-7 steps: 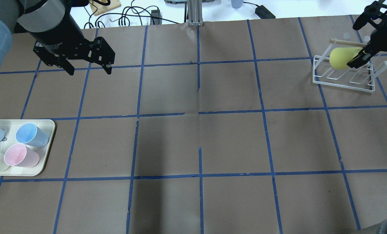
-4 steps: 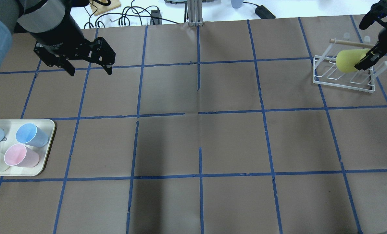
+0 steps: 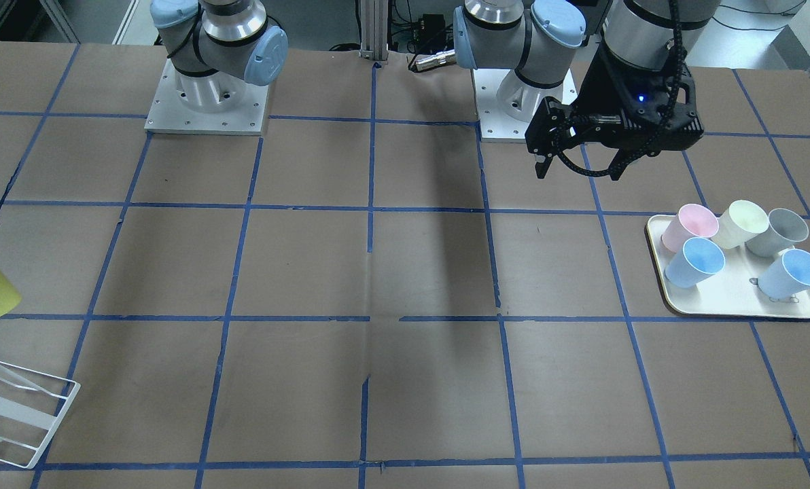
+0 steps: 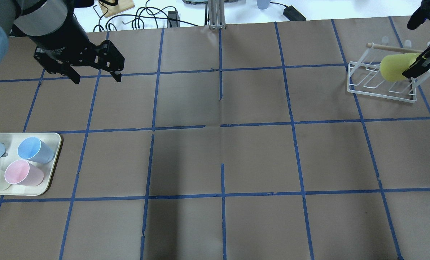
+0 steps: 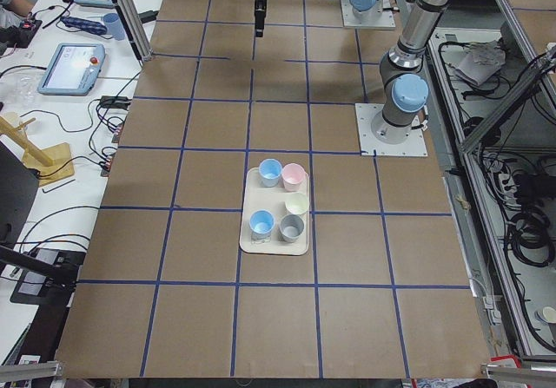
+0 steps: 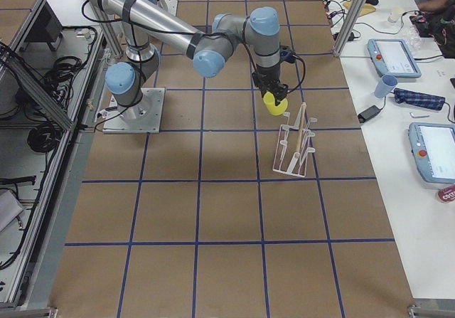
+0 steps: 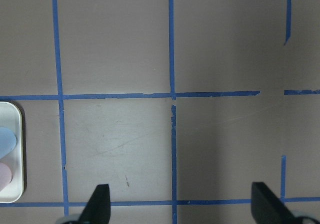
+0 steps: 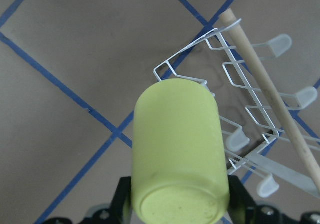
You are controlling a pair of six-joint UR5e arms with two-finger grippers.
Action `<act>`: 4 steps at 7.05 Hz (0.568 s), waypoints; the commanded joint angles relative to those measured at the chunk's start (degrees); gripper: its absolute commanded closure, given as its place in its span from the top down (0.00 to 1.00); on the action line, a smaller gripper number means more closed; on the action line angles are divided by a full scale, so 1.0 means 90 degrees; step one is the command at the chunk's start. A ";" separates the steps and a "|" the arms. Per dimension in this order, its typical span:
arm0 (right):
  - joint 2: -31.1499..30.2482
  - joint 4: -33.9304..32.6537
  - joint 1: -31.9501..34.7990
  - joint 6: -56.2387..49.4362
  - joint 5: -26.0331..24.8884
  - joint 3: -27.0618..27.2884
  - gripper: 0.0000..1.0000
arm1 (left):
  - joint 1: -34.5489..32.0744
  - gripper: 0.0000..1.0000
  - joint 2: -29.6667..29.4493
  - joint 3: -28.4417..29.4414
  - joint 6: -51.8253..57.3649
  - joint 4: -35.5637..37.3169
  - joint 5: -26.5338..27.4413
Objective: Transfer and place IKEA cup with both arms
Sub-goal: 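Lift the yellow cup out of the rack with the right gripper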
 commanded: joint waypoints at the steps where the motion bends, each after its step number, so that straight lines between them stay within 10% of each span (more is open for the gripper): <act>1: -0.0578 0.1240 0.0500 0.0020 0.0982 0.0012 0.05 | 0.0004 1.00 0.0005 -0.0003 0.0000 0.0000 0.0000; 4: -0.1340 0.3485 0.1059 0.0069 0.3431 0.0022 0.02 | -0.0006 1.00 -0.0004 0.0007 0.0000 0.0000 -0.0001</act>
